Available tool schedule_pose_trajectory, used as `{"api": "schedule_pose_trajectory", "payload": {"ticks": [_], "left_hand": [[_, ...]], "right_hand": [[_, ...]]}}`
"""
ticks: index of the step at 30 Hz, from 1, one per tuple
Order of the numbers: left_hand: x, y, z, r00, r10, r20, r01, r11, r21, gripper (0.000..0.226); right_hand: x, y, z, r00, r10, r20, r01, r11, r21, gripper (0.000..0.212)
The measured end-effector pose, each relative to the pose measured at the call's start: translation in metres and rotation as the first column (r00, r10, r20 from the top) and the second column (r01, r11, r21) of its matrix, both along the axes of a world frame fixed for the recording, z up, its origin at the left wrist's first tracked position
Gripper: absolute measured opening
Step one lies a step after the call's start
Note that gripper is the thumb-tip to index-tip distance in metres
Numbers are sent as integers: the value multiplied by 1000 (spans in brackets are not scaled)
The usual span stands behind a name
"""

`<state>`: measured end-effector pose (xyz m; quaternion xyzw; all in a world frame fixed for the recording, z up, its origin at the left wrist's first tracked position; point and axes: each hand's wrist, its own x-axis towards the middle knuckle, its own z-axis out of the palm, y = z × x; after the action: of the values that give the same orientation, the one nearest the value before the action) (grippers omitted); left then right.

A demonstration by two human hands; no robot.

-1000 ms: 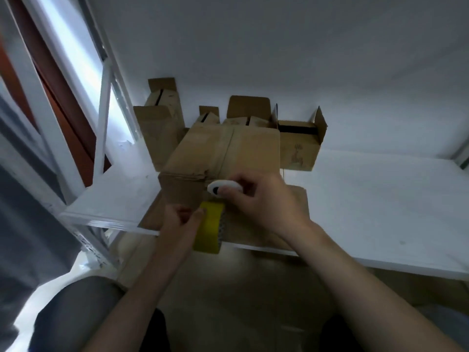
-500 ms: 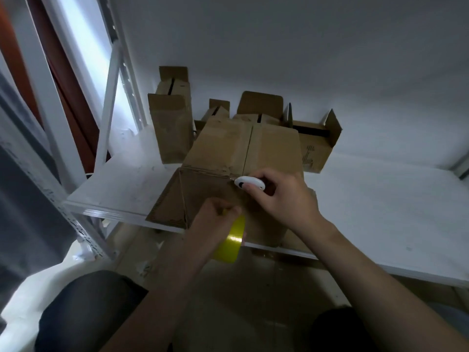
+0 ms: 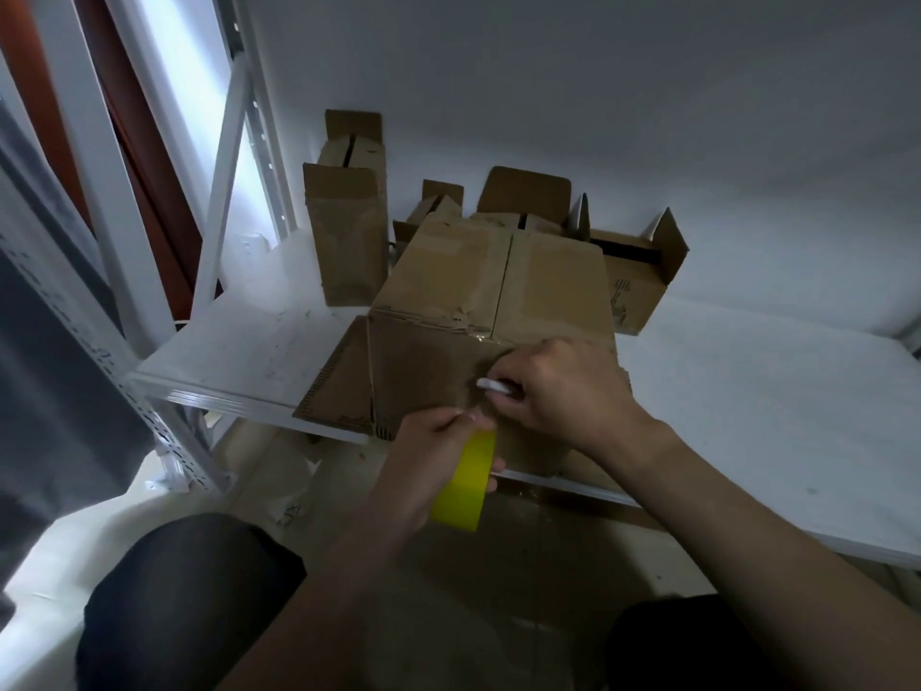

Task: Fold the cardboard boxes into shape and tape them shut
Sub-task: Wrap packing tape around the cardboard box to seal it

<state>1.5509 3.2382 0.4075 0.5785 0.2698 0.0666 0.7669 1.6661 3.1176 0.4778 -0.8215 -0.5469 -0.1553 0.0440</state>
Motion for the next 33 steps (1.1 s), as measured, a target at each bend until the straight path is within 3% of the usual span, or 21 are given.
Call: {"api": "schedule_pose_trajectory", "payload": {"ticks": [2, 4, 6, 9, 11, 13, 15, 16, 19, 21, 25, 31, 33], "left_hand": [[-5, 1, -8, 999, -9, -42, 8, 1000, -11, 19], [-9, 3, -16, 997, -4, -74, 4, 1000, -11, 18], [-10, 7, -20, 996, -1, -86, 1, 1000, 4, 16], [-9, 10, -16, 994, -38, -98, 50, 992, 117, 14], [-7, 10, -8, 996, -55, -74, 66, 985, 159, 12], [-9, 10, 2, 994, -91, -66, 101, 981, 168, 12], [-12, 12, 8, 991, -110, -70, 122, 976, 182, 12], [-14, 14, 10, 991, -111, -70, 123, 974, 190, 12], [-21, 19, 13, 990, -122, -69, 135, 964, 230, 10], [-25, 22, 13, 990, -123, -76, 139, 955, 262, 17], [-28, 22, 15, 988, -115, -99, 139, 946, 292, 28], [-33, 15, 21, 986, -135, -97, 157, 947, 280, 11], [-35, 14, 24, 983, -147, -110, 173, 938, 299, 12]], "right_hand": [[4, -7, 5, 998, 6, -62, -8, 1000, -29, 24], [7, -23, 9, 965, 54, -255, -45, 998, 42, 21], [6, -39, 11, 902, 93, -422, 14, 970, 244, 23], [19, -36, 14, 905, -21, -425, 251, 833, 493, 21], [45, -22, 17, 870, -173, -462, 408, 778, 478, 26], [71, -9, 20, 792, -348, -502, 533, 795, 289, 34], [83, -3, 17, 750, -482, -453, 575, 814, 87, 44], [83, -1, 15, 755, -516, -405, 586, 807, 65, 50], [63, 4, 10, 901, -403, -163, 435, 844, 314, 54], [41, 11, 3, 956, -286, -61, 291, 905, 309, 57], [22, 18, -5, 930, -348, 118, 325, 929, 178, 68], [13, 14, -11, 902, -345, 262, 315, 937, 149, 69], [8, 15, -16, 897, -372, 238, 349, 927, 135, 73]]}}
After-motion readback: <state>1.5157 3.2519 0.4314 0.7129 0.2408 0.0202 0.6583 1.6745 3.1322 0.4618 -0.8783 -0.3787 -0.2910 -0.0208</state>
